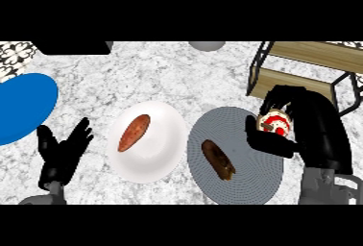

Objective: Pick the cupcake from the placemat and place it in the tiered shelf

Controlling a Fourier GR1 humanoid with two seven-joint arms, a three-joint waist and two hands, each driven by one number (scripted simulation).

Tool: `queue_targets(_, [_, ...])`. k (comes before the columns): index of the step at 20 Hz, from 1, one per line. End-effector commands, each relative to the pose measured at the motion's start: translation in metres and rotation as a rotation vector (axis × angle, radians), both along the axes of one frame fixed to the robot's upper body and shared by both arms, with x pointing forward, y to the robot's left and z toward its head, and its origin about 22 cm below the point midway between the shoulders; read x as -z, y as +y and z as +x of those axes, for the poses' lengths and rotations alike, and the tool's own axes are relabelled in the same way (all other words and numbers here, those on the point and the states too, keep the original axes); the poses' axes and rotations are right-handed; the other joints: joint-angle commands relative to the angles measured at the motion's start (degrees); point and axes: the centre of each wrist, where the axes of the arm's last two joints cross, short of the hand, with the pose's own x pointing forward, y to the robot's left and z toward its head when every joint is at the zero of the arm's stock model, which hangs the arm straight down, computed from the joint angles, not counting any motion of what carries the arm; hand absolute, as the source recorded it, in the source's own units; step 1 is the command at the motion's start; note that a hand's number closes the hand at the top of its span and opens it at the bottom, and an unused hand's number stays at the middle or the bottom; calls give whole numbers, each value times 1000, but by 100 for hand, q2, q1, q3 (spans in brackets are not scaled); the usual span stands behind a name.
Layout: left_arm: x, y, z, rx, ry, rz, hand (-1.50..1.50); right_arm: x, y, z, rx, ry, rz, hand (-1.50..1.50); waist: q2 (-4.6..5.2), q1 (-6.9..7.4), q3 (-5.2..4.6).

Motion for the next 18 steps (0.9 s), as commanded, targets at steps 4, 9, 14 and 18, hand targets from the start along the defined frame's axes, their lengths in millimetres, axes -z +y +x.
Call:
queue_targets(4, [-5,4,15,7,-4,-16,0,-88,-28,-20,119,-108,-1,150,19,14,1])
queue_targets(9, [3,-10,16,19,-5,-12,0,-134,-43,2,181,-146,10,150,27,45,0])
queue_targets(14, [19,-3,7,1,12,-19,0,-174,-86,25,223,-176,72,150,36,43,-2])
queue_targets(18, [14,-4,0,11,-10,12,0,-190,-94,42,274,-184,69,150,33,92,0])
